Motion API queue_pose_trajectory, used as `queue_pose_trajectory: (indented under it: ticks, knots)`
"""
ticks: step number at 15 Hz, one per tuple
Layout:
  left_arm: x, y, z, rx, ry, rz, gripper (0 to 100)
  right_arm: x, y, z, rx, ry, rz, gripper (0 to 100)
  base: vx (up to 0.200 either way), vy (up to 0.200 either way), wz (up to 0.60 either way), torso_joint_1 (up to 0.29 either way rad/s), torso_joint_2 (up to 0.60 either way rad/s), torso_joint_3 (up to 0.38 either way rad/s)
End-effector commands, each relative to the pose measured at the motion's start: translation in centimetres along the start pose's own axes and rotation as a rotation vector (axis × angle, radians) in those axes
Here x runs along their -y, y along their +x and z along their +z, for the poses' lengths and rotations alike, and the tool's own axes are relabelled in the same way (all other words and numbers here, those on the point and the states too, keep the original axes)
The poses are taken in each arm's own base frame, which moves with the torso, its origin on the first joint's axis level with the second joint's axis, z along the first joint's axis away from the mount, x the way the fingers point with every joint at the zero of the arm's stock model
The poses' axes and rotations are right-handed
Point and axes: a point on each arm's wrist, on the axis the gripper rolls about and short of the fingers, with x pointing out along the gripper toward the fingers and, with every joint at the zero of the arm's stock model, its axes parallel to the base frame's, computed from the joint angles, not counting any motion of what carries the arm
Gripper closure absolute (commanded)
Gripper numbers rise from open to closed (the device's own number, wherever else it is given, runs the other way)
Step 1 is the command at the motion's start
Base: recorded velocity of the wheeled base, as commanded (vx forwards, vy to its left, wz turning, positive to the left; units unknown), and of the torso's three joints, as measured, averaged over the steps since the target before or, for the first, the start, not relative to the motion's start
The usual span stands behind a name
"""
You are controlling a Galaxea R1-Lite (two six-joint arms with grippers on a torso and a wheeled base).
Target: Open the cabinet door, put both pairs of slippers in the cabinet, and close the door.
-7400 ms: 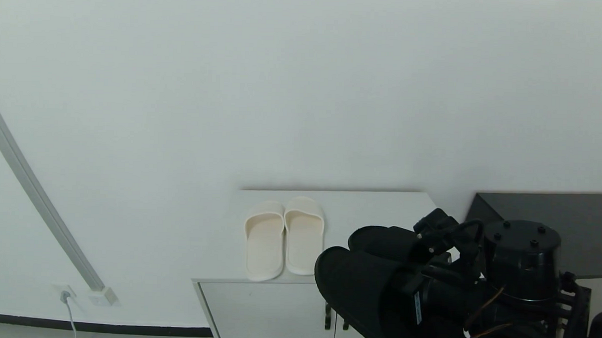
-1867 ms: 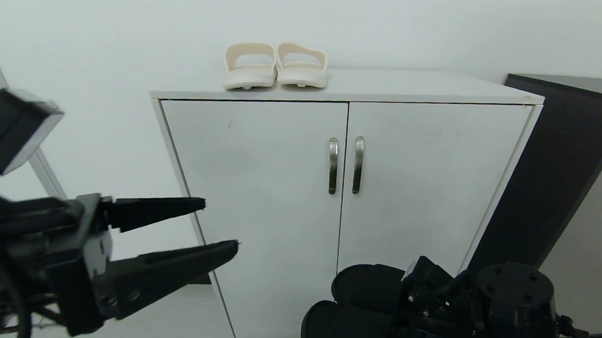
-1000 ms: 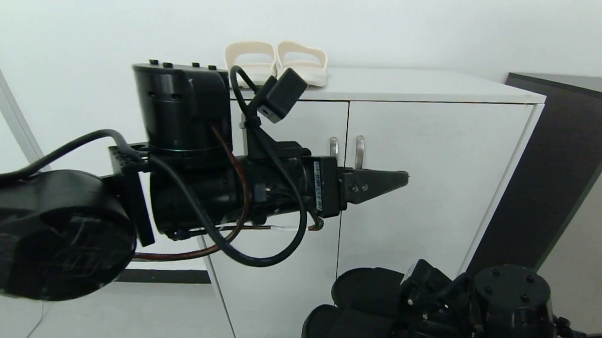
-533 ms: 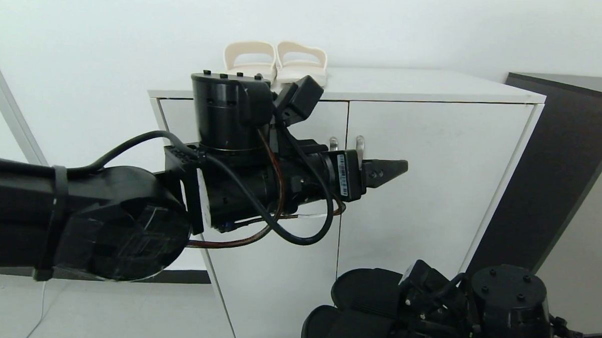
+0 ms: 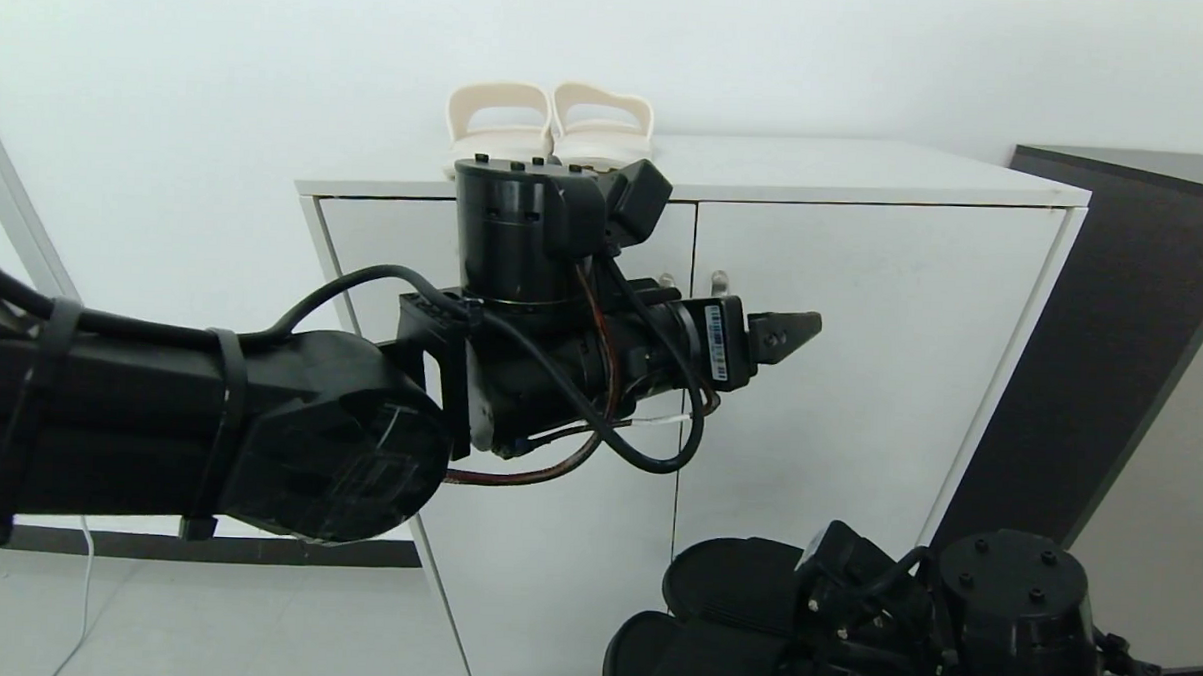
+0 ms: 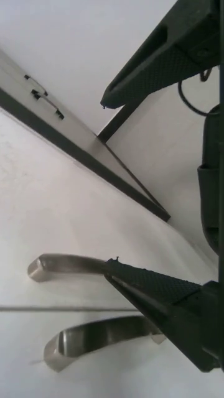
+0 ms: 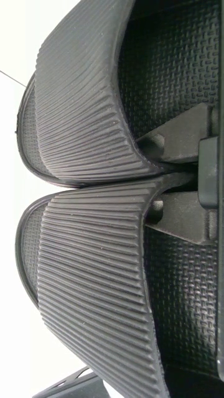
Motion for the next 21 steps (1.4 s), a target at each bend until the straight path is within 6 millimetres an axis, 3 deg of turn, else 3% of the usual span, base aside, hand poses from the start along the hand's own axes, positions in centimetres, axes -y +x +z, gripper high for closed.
queue_pose_trajectory:
  ticks: [1,8,9,16,21]
  knots:
    - [-0.1,0.5,-0.2,-0.001,-0.001,0.006,0,0.0,0.0,0.0,0.000,0.000,0.001,100,0.000,0.000,0.00,0.000,0.00,0.000]
    - [-0.6,2.0,-0.9,-0.015,-0.010,0.017,0,0.0,0.0,-0.1,-0.004,0.000,0.001,100,0.000,0.000,0.00,0.000,0.00,0.000]
    - [-0.6,1.9,-0.9,-0.015,-0.016,0.017,100,0.0,0.0,-0.1,-0.003,0.000,0.001,100,0.000,0.000,0.00,0.000,0.00,0.000]
    - [-0.2,-1.4,-0.8,-0.003,-0.023,0.007,100,-0.3,-0.4,-0.6,-0.021,-0.004,0.036,100,0.000,0.000,0.00,0.000,0.00,0.000]
    - [0.4,-3.7,-1.4,-0.005,-0.021,-0.012,100,-1.3,-2.7,-1.3,-0.001,-0.017,0.260,100,0.000,0.000,0.00,0.000,0.00,0.000]
